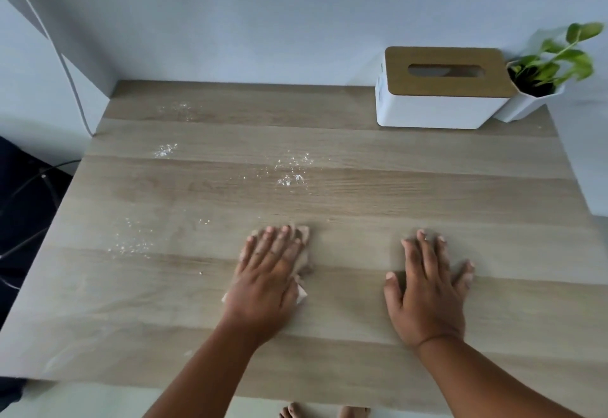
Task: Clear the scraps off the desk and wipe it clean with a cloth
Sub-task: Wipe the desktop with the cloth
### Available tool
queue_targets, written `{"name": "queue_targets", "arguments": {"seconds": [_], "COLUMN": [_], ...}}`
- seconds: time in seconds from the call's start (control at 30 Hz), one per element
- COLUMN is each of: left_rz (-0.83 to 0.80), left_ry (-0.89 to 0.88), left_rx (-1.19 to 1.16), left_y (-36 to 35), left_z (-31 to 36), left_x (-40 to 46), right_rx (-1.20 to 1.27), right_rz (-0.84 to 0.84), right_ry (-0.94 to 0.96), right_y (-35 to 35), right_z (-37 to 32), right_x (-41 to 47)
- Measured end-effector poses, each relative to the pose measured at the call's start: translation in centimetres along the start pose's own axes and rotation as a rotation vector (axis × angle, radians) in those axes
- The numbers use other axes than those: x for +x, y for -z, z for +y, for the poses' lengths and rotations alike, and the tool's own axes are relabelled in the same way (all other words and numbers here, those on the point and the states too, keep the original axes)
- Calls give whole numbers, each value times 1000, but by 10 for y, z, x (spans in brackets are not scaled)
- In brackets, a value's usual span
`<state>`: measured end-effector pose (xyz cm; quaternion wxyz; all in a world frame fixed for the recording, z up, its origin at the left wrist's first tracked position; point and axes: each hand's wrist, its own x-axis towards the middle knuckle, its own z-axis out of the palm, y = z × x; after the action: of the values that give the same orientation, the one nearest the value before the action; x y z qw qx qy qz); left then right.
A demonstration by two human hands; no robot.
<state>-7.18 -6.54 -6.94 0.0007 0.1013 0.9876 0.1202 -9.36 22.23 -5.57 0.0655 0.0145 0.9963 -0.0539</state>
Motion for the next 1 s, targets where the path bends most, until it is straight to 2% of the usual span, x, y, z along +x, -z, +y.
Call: {"name": "queue_targets", "arguments": {"seconds": [0.1,0.17,0.27,0.33,0.43,0.5,0.6,0.77,0.83,0.9,1.0], "left_rz": [17,0,-30,-67,-113,-100,-41,26,30,-10,-71], "left_ry": [346,476,425,295,-2,-90,41,511,622,601,451], "left_rx": [15,7,4,-1,27,12,-32,-52,-68,-58,-42], "left_y": [9,13,11,8,3,2,7,19,24,26,26], "left_z": [-12,-5,10,19,26,18,-4,-36,-47,-50,-38], "left_x": [20,42,67,71,54,34,16,56,84,112,131], "right_rx": [5,2,0,-2,-2,-6,-8,-3,4,8,5], "right_rz": [9,19,44,51,46,40,33,35,37,24,8], "right_ry": [-2,3,11,9,3,2,4,2,4,2,1], "right_y": [-3,-4,-6,-7,-8,-8,-8,-7,-7,-6,-6], "right_z": [1,2,2,2,2,3,3,3,3,3,3], "right_x": [0,0,1,1,1,1,1,1,1,1,1]}}
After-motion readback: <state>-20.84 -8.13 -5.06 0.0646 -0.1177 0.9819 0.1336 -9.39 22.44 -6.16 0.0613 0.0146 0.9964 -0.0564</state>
